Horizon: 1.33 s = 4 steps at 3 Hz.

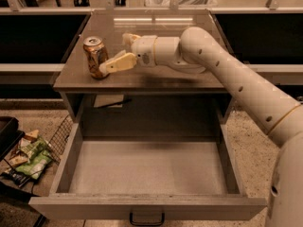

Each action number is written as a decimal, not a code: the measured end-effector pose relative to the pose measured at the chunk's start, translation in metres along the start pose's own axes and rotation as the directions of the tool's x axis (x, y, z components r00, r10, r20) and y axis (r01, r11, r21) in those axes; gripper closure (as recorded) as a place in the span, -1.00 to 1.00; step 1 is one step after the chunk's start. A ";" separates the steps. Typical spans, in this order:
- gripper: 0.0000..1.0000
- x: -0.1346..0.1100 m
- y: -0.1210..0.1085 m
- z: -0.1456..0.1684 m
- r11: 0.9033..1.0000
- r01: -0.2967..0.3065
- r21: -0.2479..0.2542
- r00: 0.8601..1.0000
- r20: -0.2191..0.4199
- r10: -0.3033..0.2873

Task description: Place orange can into top drawer

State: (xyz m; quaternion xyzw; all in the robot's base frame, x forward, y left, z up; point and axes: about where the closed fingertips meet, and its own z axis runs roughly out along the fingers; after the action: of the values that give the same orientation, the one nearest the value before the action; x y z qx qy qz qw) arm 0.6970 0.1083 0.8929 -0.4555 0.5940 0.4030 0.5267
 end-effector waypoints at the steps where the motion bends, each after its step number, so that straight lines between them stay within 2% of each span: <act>1: -1.00 -0.007 0.003 0.020 0.999 0.019 -0.040 0.999 0.050 -0.017; 2: -0.65 0.001 0.010 0.038 0.999 0.023 -0.035 1.000 0.020 -0.023; 4: 0.29 0.014 0.024 0.061 1.000 0.031 -0.006 0.998 -0.056 -0.031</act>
Offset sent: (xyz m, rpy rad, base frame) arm -0.0025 0.0583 -0.0266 -0.0425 -0.0064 0.0151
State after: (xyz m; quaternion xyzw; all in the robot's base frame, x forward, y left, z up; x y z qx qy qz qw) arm 0.6894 0.1713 0.8719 -0.4770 0.6002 0.3836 0.5149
